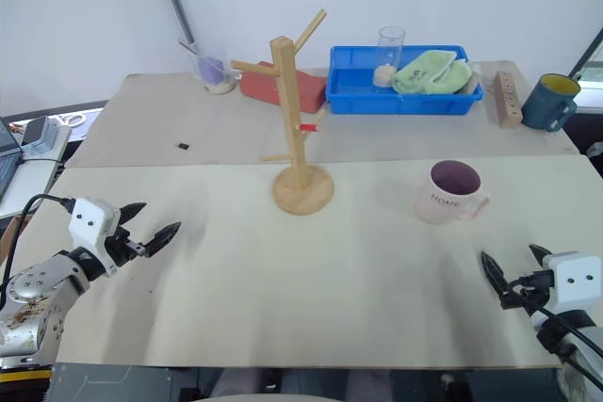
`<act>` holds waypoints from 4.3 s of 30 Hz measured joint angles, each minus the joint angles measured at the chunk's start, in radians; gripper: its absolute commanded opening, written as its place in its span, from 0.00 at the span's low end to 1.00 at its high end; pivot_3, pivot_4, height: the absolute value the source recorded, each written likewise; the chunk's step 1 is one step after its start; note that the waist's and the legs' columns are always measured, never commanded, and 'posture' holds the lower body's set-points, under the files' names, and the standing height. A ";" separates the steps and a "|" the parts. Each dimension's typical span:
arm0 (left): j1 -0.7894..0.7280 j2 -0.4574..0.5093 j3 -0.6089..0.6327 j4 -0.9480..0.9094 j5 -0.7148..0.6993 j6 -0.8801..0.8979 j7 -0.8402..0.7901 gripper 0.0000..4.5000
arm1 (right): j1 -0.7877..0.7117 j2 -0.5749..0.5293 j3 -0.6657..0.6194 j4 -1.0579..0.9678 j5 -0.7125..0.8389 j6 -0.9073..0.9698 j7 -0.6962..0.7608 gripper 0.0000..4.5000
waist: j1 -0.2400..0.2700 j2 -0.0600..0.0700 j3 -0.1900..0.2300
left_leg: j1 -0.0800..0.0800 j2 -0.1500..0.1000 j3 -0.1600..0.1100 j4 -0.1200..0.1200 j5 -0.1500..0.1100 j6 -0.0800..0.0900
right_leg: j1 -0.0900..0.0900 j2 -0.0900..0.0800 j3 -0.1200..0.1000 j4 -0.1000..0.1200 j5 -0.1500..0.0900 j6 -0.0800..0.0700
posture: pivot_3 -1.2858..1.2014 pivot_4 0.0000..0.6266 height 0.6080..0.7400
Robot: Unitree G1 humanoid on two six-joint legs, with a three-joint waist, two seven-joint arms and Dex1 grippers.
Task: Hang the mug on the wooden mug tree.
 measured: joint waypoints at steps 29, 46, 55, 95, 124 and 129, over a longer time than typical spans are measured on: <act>-0.355 0.057 -0.180 -0.185 -0.336 0.230 -0.383 1.00 | 0.012 0.067 0.043 -0.117 0.000 0.042 -0.098 0.96 | 0.003 -0.001 0.000 | -0.001 -0.001 0.000 0.001 0.000 0.000 | 0.003 0.000 0.000 0.001 0.000 0.001 | 0.52 0.24 0.79; -0.489 0.044 -0.291 -0.252 -0.382 0.302 -0.451 1.00 | -0.204 0.153 0.123 -0.023 -0.062 0.138 -0.316 0.96 | -0.010 -0.002 0.001 | 0.004 0.000 -0.003 0.002 0.000 0.001 | 0.012 0.008 0.004 0.001 0.001 0.001 | 0.52 0.24 0.79; -0.489 0.038 -0.291 -0.253 -0.364 0.299 -0.432 1.00 | -0.330 0.161 0.152 0.116 -0.090 0.140 -0.374 0.96 | -0.012 -0.002 0.001 | 0.004 0.000 -0.005 0.002 0.001 0.002 | 0.014 0.011 0.007 0.001 0.001 0.001 | 0.52 0.24 0.79; -0.452 0.040 -0.275 -0.258 -0.348 0.281 -0.362 1.00 | -0.433 0.130 0.186 0.287 -0.107 0.006 -0.357 0.01 | -0.024 -0.002 0.000 | 0.006 0.000 -0.004 0.001 0.005 0.008 | 0.015 0.026 0.033 0.002 0.001 0.001 | 0.52 0.24 0.79; -0.398 0.073 -0.160 -0.259 -0.443 0.315 -0.362 1.00 | -1.284 -0.259 0.910 0.307 -0.476 -0.183 0.423 0.01 | -0.025 -0.011 0.006 | 0.014 0.000 -0.003 0.000 0.007 0.007 | 0.014 0.037 0.052 0.003 0.002 0.002 | 0.52 0.24 0.79; -0.375 0.075 -0.156 -0.284 -0.444 0.320 -0.343 1.00 | -1.322 -0.231 0.910 0.345 -0.480 -0.229 0.452 0.01 | -0.028 -0.011 0.006 | 0.016 0.001 -0.003 -0.001 0.006 0.006 | 0.014 0.039 0.054 0.004 0.002 0.001 | 0.52 0.24 0.79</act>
